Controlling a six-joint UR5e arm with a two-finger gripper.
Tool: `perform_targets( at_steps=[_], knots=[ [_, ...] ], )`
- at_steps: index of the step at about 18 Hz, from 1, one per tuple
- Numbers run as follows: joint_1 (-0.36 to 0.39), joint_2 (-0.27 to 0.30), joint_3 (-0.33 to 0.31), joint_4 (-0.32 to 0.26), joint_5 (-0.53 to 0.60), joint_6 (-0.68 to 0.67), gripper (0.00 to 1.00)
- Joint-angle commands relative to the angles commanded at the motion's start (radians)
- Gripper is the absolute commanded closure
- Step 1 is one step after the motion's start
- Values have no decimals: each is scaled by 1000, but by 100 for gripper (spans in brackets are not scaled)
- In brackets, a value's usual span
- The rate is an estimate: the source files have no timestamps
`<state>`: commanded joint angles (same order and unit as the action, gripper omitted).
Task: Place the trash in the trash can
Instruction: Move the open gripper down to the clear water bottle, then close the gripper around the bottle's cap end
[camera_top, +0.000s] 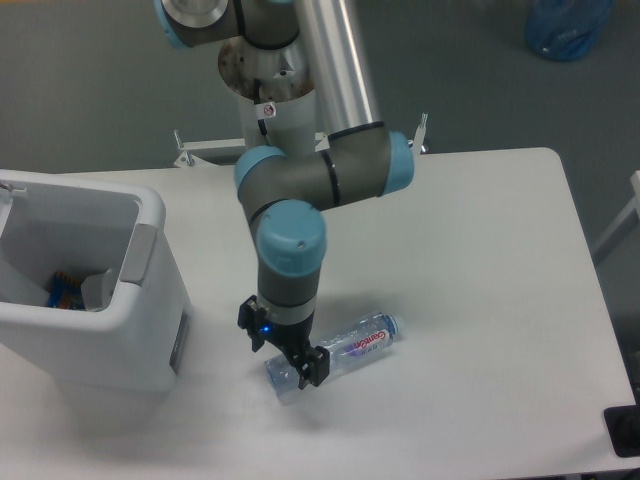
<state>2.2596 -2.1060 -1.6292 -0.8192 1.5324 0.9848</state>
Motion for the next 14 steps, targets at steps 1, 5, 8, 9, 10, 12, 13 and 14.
perform_targets(
  at_steps=[1, 5, 8, 9, 10, 12, 13, 14],
  knots=[
    [0, -12, 8, 3, 2, -2, 0],
    [-12, -43, 31, 3, 2, -2, 0],
    [-14, -74, 44, 3, 5, -6, 0],
    [-18, -81, 52, 3, 5, -6, 0],
    [-20, -86, 55, 2, 5, -6, 0],
    [-20, -92, 60, 3, 5, -6, 0],
    [-21, -95, 64, 2, 5, -6, 2],
    [-21, -98, 69, 0, 6, -6, 7]
  ],
)
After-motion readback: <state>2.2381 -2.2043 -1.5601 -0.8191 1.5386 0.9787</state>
